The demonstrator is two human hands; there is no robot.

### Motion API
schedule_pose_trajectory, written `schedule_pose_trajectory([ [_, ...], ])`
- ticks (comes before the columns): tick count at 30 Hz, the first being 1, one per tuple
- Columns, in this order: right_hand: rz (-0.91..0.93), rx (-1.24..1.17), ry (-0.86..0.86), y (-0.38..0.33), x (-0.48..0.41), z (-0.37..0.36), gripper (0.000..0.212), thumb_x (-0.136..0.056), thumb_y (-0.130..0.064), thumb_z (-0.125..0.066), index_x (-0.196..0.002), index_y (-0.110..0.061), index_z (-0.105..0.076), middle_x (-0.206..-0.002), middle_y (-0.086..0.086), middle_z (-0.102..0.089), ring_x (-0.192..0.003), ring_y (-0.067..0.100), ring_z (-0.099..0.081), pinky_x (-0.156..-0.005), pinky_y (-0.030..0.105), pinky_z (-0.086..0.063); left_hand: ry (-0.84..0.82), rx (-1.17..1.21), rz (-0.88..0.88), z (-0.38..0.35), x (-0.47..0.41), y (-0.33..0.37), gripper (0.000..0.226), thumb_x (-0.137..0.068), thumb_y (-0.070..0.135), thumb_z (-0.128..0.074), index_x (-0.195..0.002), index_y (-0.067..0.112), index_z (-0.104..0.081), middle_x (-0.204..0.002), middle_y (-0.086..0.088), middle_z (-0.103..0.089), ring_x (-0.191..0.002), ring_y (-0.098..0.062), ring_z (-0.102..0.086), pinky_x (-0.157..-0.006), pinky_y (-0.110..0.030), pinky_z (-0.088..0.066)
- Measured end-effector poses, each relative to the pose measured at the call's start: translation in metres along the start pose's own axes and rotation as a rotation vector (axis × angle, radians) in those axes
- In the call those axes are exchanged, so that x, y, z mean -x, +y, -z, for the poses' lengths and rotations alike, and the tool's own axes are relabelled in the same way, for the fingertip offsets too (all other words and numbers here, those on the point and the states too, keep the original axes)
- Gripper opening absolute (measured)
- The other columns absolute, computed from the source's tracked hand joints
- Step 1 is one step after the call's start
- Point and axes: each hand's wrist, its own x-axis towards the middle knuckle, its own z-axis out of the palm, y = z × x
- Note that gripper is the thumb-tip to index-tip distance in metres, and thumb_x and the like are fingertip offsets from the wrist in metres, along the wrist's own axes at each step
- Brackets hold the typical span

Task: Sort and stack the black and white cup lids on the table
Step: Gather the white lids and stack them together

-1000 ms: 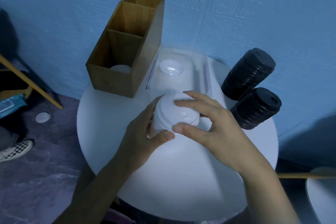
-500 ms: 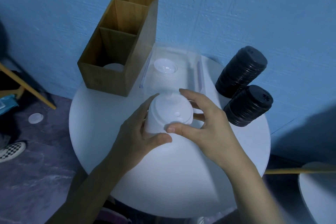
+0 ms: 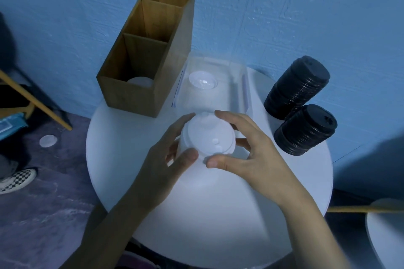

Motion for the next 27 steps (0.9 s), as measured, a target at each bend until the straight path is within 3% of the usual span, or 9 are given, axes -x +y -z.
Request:
schedule_pose_trajectory([
  [5, -0.039, -0.158, -0.083, 0.007, 0.0, 0.006, 0.074, -0.072, -0.028, -0.088, -0.137, -0.041, -0.056, -0.134, -0.014, -0.062, -0.128, 0.004, -0.056, -0.105, 0.019, -0.046, -0.023, 0.029, 0.017, 0.004, -0.004, 0.008, 0.052, -0.092, 0.073, -0.048, -0.141, 0.064, -0.033, -0.141, 0.039, -0.045, -0.134, 0.003, -0.048, -0.096, -0.007, -0.045],
  [8, -0.016, -0.133, -0.077, 0.007, -0.001, 0.007, 0.069, -0.074, -0.029, -0.089, -0.134, -0.042, -0.059, -0.134, -0.016, -0.061, -0.128, 0.006, -0.056, -0.104, 0.02, -0.047, -0.039, -0.03, -0.07, 0.002, -0.005, 0.004, 0.058, -0.098, 0.065, -0.046, -0.15, 0.06, -0.021, -0.151, 0.04, -0.033, -0.142, 0.007, -0.037, -0.104, -0.007, -0.037],
  [12, -0.026, -0.1, -0.134, -0.004, -0.006, 0.012, 0.063, -0.073, -0.037, -0.086, -0.131, -0.042, -0.062, -0.129, -0.019, -0.063, -0.123, 0.003, -0.059, -0.101, 0.021, -0.05, -0.071, 0.062, 0.077, 0.004, -0.01, 0.004, 0.063, -0.081, 0.083, -0.055, -0.138, 0.068, -0.033, -0.14, 0.035, -0.048, -0.136, -0.005, -0.049, -0.1, -0.012, -0.046],
  [15, -0.028, -0.16, -0.225, -0.02, -0.023, 0.027, 0.034, -0.087, -0.033, -0.072, -0.121, -0.031, -0.069, -0.115, -0.011, -0.076, -0.108, 0.002, -0.069, -0.091, 0.018, -0.052, -0.037, 0.082, 0.118, 0.003, -0.008, 0.002, 0.065, -0.083, 0.078, -0.058, -0.141, 0.06, -0.036, -0.139, 0.031, -0.051, -0.133, -0.006, -0.051, -0.098, -0.011, -0.047],
  [18, -0.049, -0.173, -0.073, -0.023, -0.059, 0.038, 0.031, -0.098, -0.032, -0.055, -0.113, -0.013, -0.074, -0.111, 0.0, -0.078, -0.094, 0.011, -0.074, -0.086, 0.023, -0.057, -0.029, 0.126, 0.128, 0.001, -0.004, -0.001, 0.078, -0.084, 0.076, -0.06, -0.148, 0.036, -0.039, -0.141, 0.023, -0.053, -0.135, -0.012, -0.052, -0.099, -0.014, -0.048],
  [20, -0.066, -0.036, -0.015, -0.016, -0.096, 0.037, 0.029, -0.106, -0.024, -0.054, -0.114, -0.005, -0.074, -0.114, 0.007, -0.075, -0.095, 0.019, -0.073, -0.09, 0.029, -0.06, -0.03, 0.165, 0.153, 0.0, -0.002, 0.001, 0.086, -0.083, 0.077, -0.06, -0.148, 0.025, -0.039, -0.142, 0.016, -0.054, -0.135, -0.016, -0.052, -0.1, -0.017, -0.048],
  [22, -0.093, 0.162, -0.046, -0.005, -0.135, 0.031, 0.027, -0.105, -0.021, -0.055, -0.121, -0.007, -0.071, -0.119, 0.007, -0.072, -0.101, 0.022, -0.072, -0.092, 0.033, -0.06, -0.019, 0.163, 0.154, 0.0, -0.003, 0.003, 0.085, -0.083, 0.077, -0.059, -0.148, 0.026, -0.039, -0.142, 0.017, -0.055, -0.135, -0.016, -0.053, -0.1, -0.015, -0.047],
  [25, -0.245, 0.375, -0.185, 0.011, -0.181, 0.015, 0.045, -0.103, -0.024, -0.055, -0.148, -0.021, -0.049, -0.116, 0.013, -0.073, -0.092, 0.027, -0.076, -0.091, 0.038, -0.06, -0.015, 0.141, 0.14, -0.001, -0.005, 0.001, 0.081, -0.085, 0.077, -0.057, -0.148, 0.03, -0.039, -0.142, 0.022, -0.054, -0.134, -0.013, -0.053, -0.1, -0.016, -0.047],
  [27, -0.316, 0.531, -0.281, 0.02, -0.195, 0.003, 0.059, -0.102, -0.026, -0.056, -0.157, -0.025, -0.034, -0.104, 0.014, -0.076, -0.084, 0.028, -0.077, -0.091, 0.038, -0.059, -0.025, 0.173, 0.155, 0.0, -0.003, -0.001, 0.084, -0.085, 0.076, -0.058, -0.15, 0.027, -0.039, -0.145, 0.013, -0.055, -0.136, -0.019, -0.052, -0.104, -0.023, -0.048],
])
